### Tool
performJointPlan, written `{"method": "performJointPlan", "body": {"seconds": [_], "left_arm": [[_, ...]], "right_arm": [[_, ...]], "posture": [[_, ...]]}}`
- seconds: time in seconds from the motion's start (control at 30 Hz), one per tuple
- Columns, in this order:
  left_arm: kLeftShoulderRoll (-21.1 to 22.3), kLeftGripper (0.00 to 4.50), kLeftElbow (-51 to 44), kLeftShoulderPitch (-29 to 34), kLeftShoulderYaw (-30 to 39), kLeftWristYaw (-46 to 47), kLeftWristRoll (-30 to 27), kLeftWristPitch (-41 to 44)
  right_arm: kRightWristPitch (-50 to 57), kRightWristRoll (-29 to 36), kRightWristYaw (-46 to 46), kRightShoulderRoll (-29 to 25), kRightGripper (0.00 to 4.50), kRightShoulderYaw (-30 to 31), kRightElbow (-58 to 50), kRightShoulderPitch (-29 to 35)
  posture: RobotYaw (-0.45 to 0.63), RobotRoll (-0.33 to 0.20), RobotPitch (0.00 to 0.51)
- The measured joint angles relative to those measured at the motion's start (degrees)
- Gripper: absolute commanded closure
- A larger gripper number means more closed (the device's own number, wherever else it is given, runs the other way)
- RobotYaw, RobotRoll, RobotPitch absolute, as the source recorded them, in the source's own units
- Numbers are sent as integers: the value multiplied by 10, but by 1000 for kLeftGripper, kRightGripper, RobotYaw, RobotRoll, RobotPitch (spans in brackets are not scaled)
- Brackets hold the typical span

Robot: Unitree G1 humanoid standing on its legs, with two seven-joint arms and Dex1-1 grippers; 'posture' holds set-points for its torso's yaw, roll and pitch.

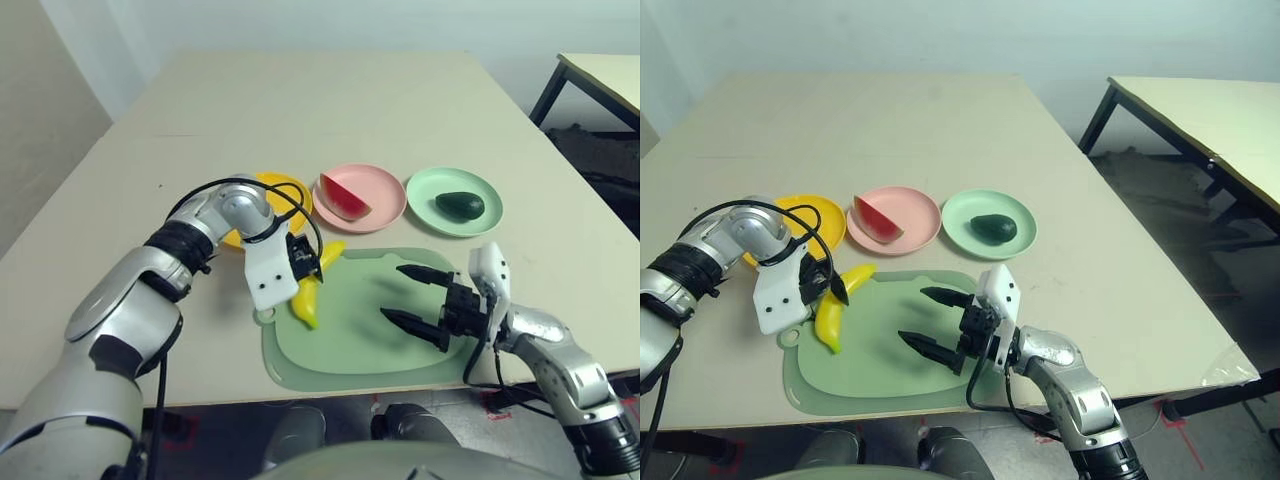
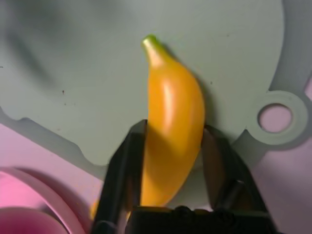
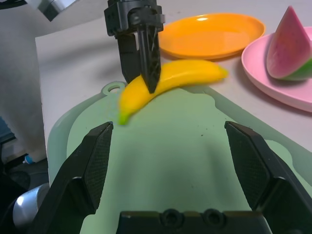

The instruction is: Place the fruits into color-matched plates.

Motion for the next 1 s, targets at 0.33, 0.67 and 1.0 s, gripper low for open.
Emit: {"method": "performJointPlan", "body": {"seconds": [0.33,0.67,1.0], "left_arm": [[54,2880,-150,17,-5,0,-139,119],[121,2880,-192,10,95,0,-192,231],[118,2880,83,-19,138,82,40,82]], "right_arm": [[-22,-6,12,-1,0,4,0,3],[-93,-55,-26,11,0,2,-7,17],[-92,-91,-168,49,0,-26,-49,60]], "posture": [[95,0,18],[139,0,20],[107,0,0]]}}
